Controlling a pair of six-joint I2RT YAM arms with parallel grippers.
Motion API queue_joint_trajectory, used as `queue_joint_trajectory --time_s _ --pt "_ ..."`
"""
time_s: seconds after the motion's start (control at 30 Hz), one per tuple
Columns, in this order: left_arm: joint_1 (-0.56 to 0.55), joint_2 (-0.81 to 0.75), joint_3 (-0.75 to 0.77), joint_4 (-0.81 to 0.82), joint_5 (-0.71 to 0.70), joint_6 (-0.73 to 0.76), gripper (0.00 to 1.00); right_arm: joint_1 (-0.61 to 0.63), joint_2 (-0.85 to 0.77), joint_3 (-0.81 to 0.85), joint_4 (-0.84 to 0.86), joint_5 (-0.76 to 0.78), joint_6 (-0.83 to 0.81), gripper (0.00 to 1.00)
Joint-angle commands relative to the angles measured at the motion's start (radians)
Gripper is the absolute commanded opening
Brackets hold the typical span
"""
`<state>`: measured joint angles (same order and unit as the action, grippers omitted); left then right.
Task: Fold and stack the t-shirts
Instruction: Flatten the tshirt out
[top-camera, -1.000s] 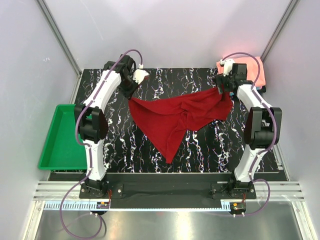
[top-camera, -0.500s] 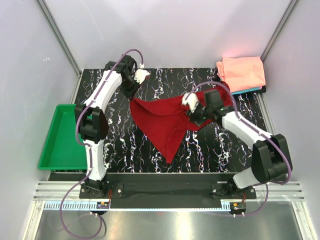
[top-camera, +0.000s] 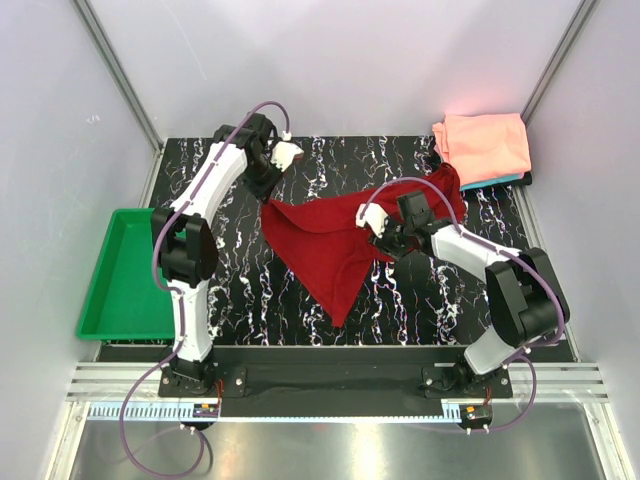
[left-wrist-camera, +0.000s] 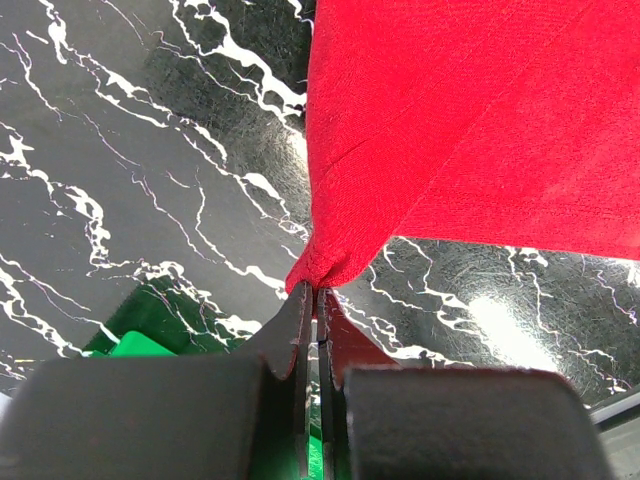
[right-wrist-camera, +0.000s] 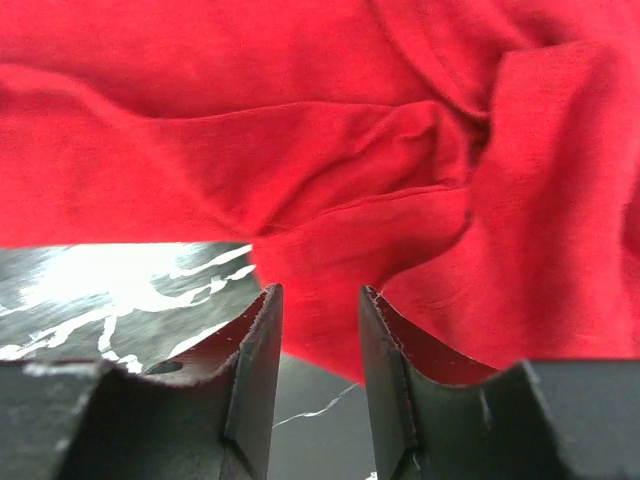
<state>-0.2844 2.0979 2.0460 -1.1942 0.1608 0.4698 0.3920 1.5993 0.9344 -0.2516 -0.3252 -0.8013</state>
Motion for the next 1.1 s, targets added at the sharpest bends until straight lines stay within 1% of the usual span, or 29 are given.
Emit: queue_joint_trajectory --time_s 0.0,0.33,0.47,0.73,0.87,0.9,1.03,1.07 --pt "-0.004 -0.050 0.006 0.022 0.014 -0.007 0.00 -0.001 0.014 -0.017 0.110 0.069 -0.038 0.42" --pt "-0.006 -0.039 0.031 0.022 0.022 -0.007 0.00 -0.007 0.050 -0.040 0.150 0.123 -0.067 0.40" --pt "-0.006 -0.036 0.036 0.021 0.020 -0.005 0.00 -0.036 0.065 -0.008 0.160 0.138 -0.021 0.37" --pt "-0.010 -0.041 0.025 0.018 0.014 -0.005 0.00 -0.085 0.113 0.021 0.146 0.160 -0.058 0.32" --pt "-0.012 -0.044 0.019 0.019 0.014 -0.005 0.00 -0.096 0.125 0.044 0.140 0.158 -0.059 0.27" --pt "-0.012 -0.044 0.020 0.021 0.013 -0.003 0.00 -0.096 0.126 0.049 0.134 0.158 -0.058 0.23" --pt "-0.012 -0.038 0.029 0.021 0.017 -0.005 0.00 -0.094 0.126 0.066 0.124 0.155 -0.052 0.16" --pt "-0.012 -0.038 0.031 0.021 0.016 -0.005 0.00 -0.096 0.120 0.078 0.121 0.152 -0.050 0.12"
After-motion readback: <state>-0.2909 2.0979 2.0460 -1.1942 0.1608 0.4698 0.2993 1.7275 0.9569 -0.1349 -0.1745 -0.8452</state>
